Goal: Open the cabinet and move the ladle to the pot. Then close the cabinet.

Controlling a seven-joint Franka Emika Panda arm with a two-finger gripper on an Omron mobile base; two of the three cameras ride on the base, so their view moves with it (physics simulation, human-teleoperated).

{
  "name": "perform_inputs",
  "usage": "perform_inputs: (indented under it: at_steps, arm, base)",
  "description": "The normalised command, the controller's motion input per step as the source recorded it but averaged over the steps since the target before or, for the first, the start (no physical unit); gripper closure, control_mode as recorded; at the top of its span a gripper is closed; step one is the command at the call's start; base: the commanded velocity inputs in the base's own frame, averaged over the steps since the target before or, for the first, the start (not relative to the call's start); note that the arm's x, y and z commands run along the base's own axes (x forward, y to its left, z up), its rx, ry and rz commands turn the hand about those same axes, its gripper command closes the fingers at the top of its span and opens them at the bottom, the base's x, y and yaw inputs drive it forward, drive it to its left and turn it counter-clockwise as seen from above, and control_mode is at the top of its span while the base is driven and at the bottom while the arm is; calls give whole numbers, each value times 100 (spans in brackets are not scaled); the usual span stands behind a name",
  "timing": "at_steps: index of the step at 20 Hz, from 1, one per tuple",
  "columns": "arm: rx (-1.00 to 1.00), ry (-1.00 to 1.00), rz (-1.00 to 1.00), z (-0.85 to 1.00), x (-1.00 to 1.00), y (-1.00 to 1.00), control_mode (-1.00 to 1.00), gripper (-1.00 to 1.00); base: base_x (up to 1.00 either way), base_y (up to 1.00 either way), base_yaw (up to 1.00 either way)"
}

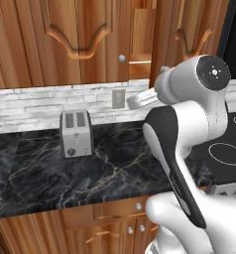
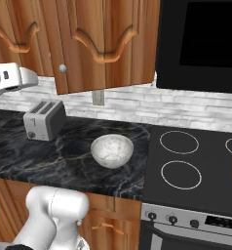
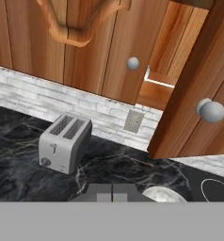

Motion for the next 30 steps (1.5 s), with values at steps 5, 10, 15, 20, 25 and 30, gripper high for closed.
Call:
perform_inputs:
  at_steps: [5, 10, 15, 20, 25, 30]
  arm:
    - [-13, -1, 0, 0, 11, 1, -100, 100]
    - [-15, -4, 0, 0, 15, 1, -100, 100]
    - [-16, -4, 0, 0, 20, 2, -100, 100]
    - [-16, -1, 0, 0, 29, 0, -100, 100]
    - [-16, 0, 0, 0, 29, 0, -100, 100]
    - [-18, -1, 0, 0, 28, 3, -100, 100]
  base:
    - [0, 0, 0]
    - [0, 0, 0]
    - [0, 0, 0]
    - [0, 0, 0]
    - [0, 0, 0]
    - [0, 0, 0]
